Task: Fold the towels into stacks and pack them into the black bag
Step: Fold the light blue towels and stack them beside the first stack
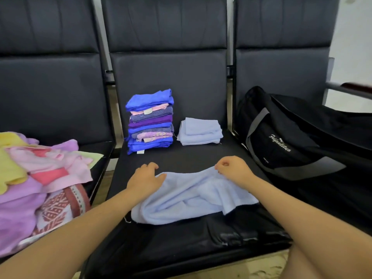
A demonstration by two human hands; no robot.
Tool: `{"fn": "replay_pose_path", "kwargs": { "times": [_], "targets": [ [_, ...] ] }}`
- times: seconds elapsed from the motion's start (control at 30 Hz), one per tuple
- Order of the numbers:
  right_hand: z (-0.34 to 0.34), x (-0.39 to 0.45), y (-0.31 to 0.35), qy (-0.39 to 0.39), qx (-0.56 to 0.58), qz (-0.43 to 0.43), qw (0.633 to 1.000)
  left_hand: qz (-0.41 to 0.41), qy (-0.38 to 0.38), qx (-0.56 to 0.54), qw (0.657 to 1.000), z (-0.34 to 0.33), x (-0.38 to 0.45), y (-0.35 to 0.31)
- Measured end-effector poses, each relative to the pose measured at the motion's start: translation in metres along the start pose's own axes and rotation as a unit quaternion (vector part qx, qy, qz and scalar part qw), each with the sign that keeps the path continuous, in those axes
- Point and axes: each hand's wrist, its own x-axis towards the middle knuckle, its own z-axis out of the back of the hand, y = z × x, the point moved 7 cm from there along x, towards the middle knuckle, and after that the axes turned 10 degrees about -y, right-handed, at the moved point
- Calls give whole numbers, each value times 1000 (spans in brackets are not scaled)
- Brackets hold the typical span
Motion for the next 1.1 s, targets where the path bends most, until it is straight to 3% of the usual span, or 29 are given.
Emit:
{"fn": "replay_pose_path", "kwargs": {
  "times": [0.1, 0.33, 0.4, 0.43, 0.47, 0.5, 0.57, 0.6, 0.63, 0.73, 0.9, 1.0, 1.1],
  "targets": [
    [-7, 8, -10, -8, -14, -44, 999, -23, 16, 8, 1000, -15, 16, -12],
    [-50, 20, -31, 111, -133, -63, 983, -19, 112, 93, 989, -39, 28, -13],
    [-57, 20, -25, 120, -135, -33, 983, -14, 134, 44, 990, -40, 29, -17],
    [-56, 21, -17, 116, -119, -13, 986, 7, 137, -38, 990, -37, 28, -20],
    [-53, 23, -10, 102, -95, 9, 990, 44, 135, -157, 977, -33, 28, -23],
    [-47, 25, -1, 80, -62, 28, 994, 94, 134, -292, 942, -28, 26, -25],
    [-29, 32, 12, 22, 42, 33, 998, 176, 128, -511, 831, -17, 23, -27],
    [-20, 35, 15, 1, 120, 19, 993, 199, 112, -565, 793, -11, 24, -23],
    [-11, 35, 18, -16, 205, -8, 979, 212, 91, -586, 777, -6, 25, -18],
    [-1, 31, 21, -35, 318, -47, 946, 169, 65, -541, 822, 3, 25, -11],
    [-7, 29, 21, -64, 275, -63, 957, 58, 67, -381, 920, -3, 20, -9],
    [-5, 32, 30, -70, 307, -78, 946, 19, 58, -329, 942, -4, 20, -19],
    [-10, 32, 50, -10, 304, -39, 952, 17, 75, -314, 946, -11, 13, -38]
  ]
}}
